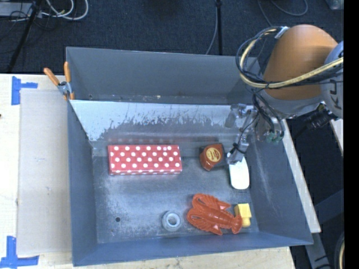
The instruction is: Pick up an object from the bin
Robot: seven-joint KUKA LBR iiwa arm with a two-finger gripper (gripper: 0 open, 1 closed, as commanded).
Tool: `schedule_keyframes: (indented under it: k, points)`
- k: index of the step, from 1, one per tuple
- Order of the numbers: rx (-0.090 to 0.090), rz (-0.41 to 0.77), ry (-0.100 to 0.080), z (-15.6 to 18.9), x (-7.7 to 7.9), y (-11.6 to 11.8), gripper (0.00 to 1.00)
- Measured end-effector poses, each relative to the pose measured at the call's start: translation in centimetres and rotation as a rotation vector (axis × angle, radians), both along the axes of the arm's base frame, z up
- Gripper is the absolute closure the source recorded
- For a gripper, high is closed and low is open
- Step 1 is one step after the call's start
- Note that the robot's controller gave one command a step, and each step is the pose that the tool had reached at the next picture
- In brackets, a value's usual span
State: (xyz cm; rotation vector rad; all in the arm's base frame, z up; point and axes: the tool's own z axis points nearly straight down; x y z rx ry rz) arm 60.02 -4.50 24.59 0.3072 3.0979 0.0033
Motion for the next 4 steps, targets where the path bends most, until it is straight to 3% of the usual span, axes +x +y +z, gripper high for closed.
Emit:
schedule_keyframes:
  k: [1,2,3,4]
  points:
    - [-0.006,0.264,0.004,-6.0,-4.8,-0.5,0.00]
    - [-0.003,0.207,0.011,-9.2,-6.6,-1.2,0.00]
    - [0.001,-0.040,0.005,-10.8,-6.6,-0.1,0.00]
    - [0.000,0.060,0.008,-13.2,-7.5,0.7,0.00]
